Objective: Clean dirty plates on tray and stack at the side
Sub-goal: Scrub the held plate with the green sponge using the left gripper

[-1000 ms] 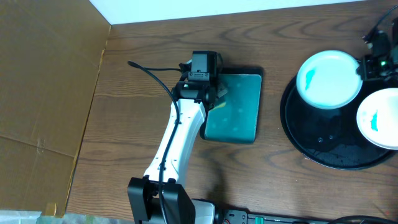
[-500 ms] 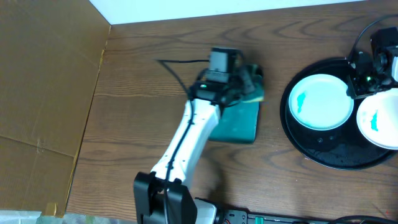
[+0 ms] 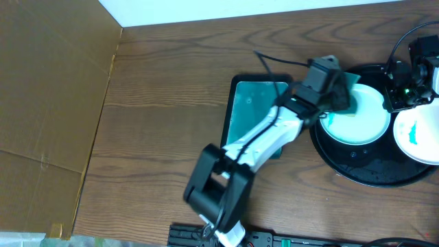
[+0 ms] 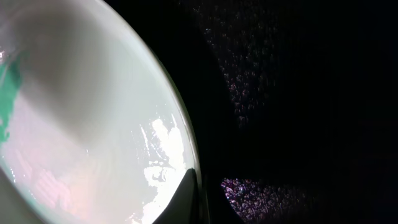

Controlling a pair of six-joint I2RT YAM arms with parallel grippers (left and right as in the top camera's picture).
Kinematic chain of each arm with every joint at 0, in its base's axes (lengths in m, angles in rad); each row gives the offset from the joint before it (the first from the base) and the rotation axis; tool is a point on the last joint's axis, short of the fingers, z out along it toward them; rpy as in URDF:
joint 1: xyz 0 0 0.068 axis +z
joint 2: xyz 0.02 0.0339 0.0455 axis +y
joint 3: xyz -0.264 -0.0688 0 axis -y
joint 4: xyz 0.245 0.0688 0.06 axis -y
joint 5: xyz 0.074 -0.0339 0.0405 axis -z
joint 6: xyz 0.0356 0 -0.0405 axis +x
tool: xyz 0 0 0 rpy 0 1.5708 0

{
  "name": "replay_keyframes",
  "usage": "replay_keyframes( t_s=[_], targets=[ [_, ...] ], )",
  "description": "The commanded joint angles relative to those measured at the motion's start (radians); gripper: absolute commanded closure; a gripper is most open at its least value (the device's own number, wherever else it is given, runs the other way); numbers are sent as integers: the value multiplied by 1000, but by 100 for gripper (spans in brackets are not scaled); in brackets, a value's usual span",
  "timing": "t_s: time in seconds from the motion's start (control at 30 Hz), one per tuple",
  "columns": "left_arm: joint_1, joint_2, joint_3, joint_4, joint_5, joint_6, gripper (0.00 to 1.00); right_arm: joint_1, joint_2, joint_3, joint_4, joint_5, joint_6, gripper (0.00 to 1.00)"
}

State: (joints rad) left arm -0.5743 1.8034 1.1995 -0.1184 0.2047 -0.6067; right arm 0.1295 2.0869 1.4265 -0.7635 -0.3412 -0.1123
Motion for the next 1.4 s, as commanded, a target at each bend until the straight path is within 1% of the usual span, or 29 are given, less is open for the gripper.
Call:
replay_keyframes(
  t_s=[0.0, 0.1, 0.17, 0.23, 0.4, 0.5, 0.63, 0.7, 0.77, 0.9, 0.97, 1.03, 1.1, 1.23, 1.3, 1.37],
  targets=[
    [-32, 65, -7, 53, 1, -11, 93, 10, -7, -22, 7, 8, 22, 99],
    [-51, 107, -7, 56, 1, -47, 93, 10, -7, -22, 20, 8, 22, 99],
    [-56, 130, -7, 52, -3, -50, 93, 10, -7, -22, 23, 8, 23, 99],
    [-57, 150, -7, 41, -43, -49, 93, 10, -7, -22, 22, 8, 22, 99],
    [-57, 190, -7, -6, -266, -48, 93, 10, -7, -22, 23, 8, 22, 99],
    [-55, 211, -7, -49, -380, -6, 93, 10, -7, -22, 21, 8, 22, 99],
    [-55, 203, -6, -121, -587, 10, 93, 10, -7, -22, 18, 8, 22, 99],
    [-55, 188, -6, -122, -628, 52, 93, 10, -7, -22, 19, 8, 22, 99],
    [-55, 162, 4, -122, -629, 98, 93, 10, -7, -22, 19, 8, 22, 99],
    [-55, 94, 21, -108, -610, 109, 93, 10, -7, -22, 18, 8, 22, 99],
    [-55, 63, 22, -74, -552, 108, 93, 10, -7, -22, 16, 8, 22, 99],
    [-55, 48, 22, -32, -451, 95, 93, 10, -7, -22, 16, 8, 22, 99],
    [-55, 53, 22, -6, -366, 45, 93, 10, -7, -22, 16, 7, 22, 99],
    [-56, 88, 22, 20, -243, -119, 93, 10, -7, -22, 15, 7, 30, 99],
    [-56, 113, 22, 56, -188, -152, 93, 10, -7, -22, 16, 8, 29, 99],
    [-56, 144, 22, 101, -148, -155, 93, 10, -7, -22, 16, 7, 29, 99]
  ],
)
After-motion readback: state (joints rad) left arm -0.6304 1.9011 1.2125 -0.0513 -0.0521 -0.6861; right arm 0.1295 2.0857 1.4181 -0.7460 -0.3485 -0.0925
